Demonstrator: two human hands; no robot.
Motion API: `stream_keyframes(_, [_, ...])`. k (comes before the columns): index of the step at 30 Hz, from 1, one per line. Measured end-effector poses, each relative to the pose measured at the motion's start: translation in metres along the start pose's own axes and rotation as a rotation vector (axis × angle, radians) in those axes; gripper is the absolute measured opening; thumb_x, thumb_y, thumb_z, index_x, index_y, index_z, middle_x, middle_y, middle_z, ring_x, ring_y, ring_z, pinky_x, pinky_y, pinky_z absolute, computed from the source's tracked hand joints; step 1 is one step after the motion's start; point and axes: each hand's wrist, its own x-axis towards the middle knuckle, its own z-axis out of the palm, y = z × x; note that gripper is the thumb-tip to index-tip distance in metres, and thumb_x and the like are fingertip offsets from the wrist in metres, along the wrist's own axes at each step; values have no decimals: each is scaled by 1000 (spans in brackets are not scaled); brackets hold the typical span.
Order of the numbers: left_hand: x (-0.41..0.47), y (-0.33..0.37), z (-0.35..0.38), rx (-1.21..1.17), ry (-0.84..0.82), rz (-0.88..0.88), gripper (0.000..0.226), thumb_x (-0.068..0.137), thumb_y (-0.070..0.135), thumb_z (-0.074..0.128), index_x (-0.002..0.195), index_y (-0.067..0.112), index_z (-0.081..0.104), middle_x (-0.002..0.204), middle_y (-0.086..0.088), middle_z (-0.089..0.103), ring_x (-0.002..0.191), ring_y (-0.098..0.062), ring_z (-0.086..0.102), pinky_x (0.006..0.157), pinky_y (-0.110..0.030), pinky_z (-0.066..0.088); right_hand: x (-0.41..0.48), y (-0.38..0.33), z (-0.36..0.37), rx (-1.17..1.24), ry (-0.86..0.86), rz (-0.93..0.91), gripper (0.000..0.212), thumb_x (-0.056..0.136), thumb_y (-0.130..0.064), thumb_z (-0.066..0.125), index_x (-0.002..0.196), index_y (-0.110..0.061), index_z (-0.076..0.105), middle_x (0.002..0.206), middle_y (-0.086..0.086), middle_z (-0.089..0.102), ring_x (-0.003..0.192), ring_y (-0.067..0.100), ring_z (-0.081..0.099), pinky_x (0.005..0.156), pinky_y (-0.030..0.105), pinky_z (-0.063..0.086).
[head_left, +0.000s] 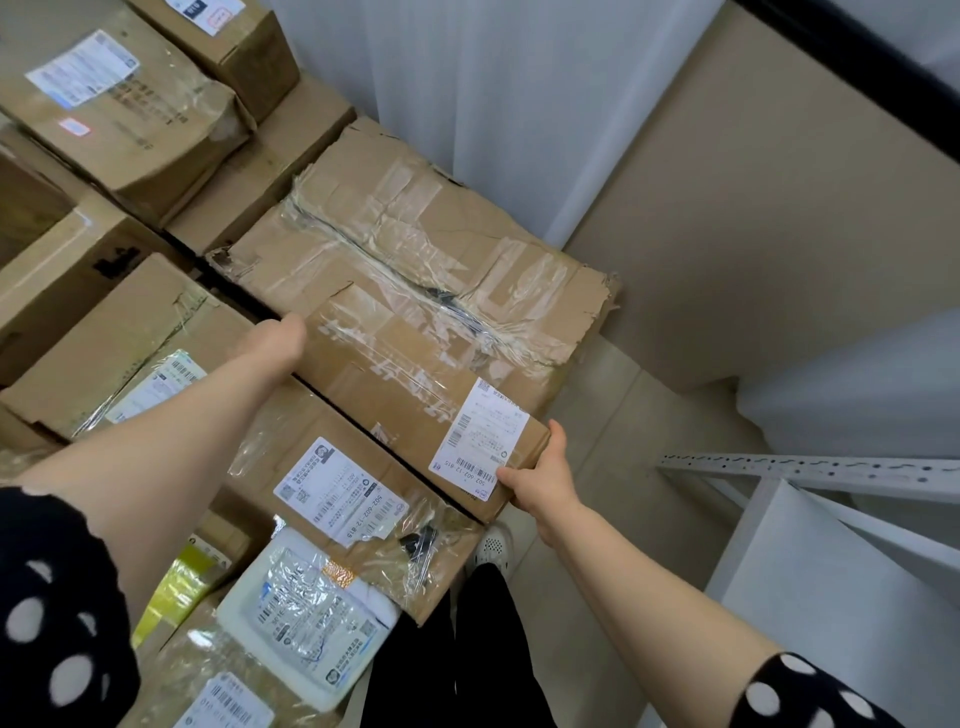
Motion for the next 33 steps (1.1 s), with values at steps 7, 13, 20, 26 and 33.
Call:
stream_keyframes(7, [-4, -5, 4, 82, 18, 102, 53, 100, 28, 21, 127, -7, 49, 135, -27, 46, 122, -41, 44, 101, -40, 36, -3, 1, 4, -40, 16, -5, 102, 85, 1, 62, 151, -26, -10, 133, 8, 53, 114, 27, 58, 95, 47, 50])
stream_keyframes(13, [-8, -10, 3, 134, 9, 169, 51, 101, 27, 20, 133, -4, 46, 140, -25, 43, 126, -40, 41, 101, -38, 34, -8, 0, 8, -121, 18, -56, 96, 90, 0, 54, 150, -32, -14, 136, 3, 52, 97, 23, 63, 79, 36, 56])
stream_keyframes(20, [-17, -23, 2, 212, 25, 259, 48, 100, 21, 18, 133, 0, 45, 144, -22, 41, 131, -39, 38, 102, -38, 32, -11, 5, 3, -113, 41, -118, 94, 87, -2, 54, 151, -37, -5, 128, -2, 55, 72, 15, 54, 60, 28, 43])
stream_keyframes(26, [-61, -34, -1, 222, 57, 363, 50, 97, 26, 21, 134, 5, 46, 143, -22, 42, 131, -41, 37, 108, -42, 33, -33, 20, -10, -63, 15, -188, 96, 83, -9, 64, 152, -39, 4, 122, -4, 48, 69, 7, 48, 54, 22, 42])
stream_keyframes(33, [-158, -54, 6, 205, 66, 523, 53, 98, 32, 28, 148, 15, 35, 153, -12, 32, 141, -34, 25, 113, -37, 26, -81, 46, -23, -204, 57, -364, 84, 83, -6, 62, 151, -30, 19, 152, 3, 32, 129, 22, 45, 89, 21, 39])
